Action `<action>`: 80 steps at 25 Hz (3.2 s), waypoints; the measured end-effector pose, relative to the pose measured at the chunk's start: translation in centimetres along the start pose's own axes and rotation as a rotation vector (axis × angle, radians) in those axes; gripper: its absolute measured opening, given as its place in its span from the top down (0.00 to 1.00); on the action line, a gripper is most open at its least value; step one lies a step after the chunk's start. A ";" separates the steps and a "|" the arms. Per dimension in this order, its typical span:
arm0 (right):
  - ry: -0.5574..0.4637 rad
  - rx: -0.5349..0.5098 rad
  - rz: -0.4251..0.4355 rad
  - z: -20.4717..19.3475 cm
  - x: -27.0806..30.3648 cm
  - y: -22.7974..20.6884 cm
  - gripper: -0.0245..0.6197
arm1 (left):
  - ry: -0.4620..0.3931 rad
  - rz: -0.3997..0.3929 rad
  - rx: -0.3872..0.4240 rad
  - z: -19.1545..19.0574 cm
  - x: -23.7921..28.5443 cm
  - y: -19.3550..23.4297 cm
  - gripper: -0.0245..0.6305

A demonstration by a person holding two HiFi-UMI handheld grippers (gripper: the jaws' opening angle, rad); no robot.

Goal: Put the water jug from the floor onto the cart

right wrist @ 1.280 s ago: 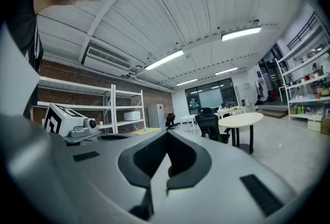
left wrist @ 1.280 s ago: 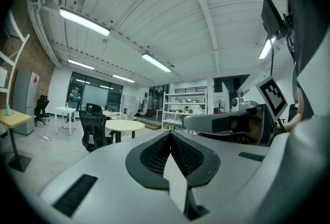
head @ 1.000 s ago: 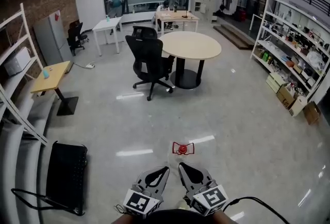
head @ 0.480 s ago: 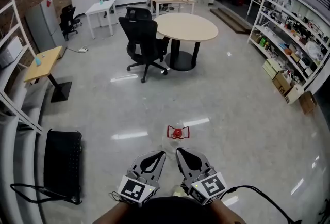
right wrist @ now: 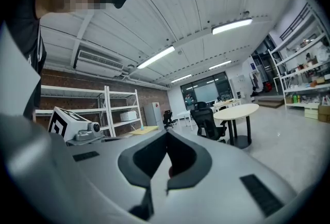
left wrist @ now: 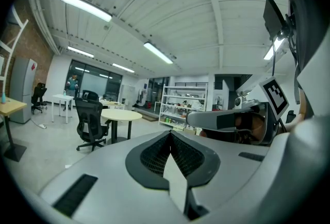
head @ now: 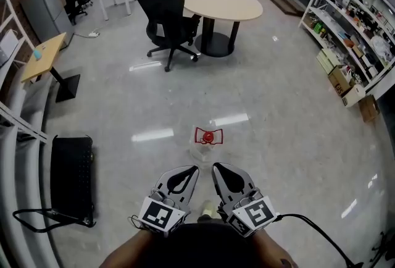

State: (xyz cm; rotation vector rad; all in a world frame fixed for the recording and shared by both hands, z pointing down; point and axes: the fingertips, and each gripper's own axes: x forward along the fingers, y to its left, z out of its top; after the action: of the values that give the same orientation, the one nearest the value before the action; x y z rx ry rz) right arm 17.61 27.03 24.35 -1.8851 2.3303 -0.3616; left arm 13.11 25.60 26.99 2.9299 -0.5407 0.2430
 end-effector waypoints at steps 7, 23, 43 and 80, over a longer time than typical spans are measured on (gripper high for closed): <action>0.012 0.020 0.025 -0.9 0.1 -5.3 0.96 | -0.006 0.021 -0.029 -0.6 4.8 -0.4 0.96; 0.194 0.032 -0.097 -11.7 13.8 -15.5 0.95 | 0.060 -0.076 0.045 -4.5 13.4 12.0 0.96; 0.389 -0.148 -0.320 -52.1 27.4 -38.2 0.60 | 0.234 -0.058 -0.187 -34.7 27.1 23.1 0.96; 0.462 -0.378 -0.038 -42.9 30.2 -34.0 0.50 | 0.282 -0.041 -0.249 -30.3 26.5 23.5 0.96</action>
State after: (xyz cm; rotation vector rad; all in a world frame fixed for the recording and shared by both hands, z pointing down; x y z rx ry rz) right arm 32.84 -4.37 76.20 -2.2112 2.8297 -0.4229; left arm 24.96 0.26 64.31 2.6042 -0.4324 0.5322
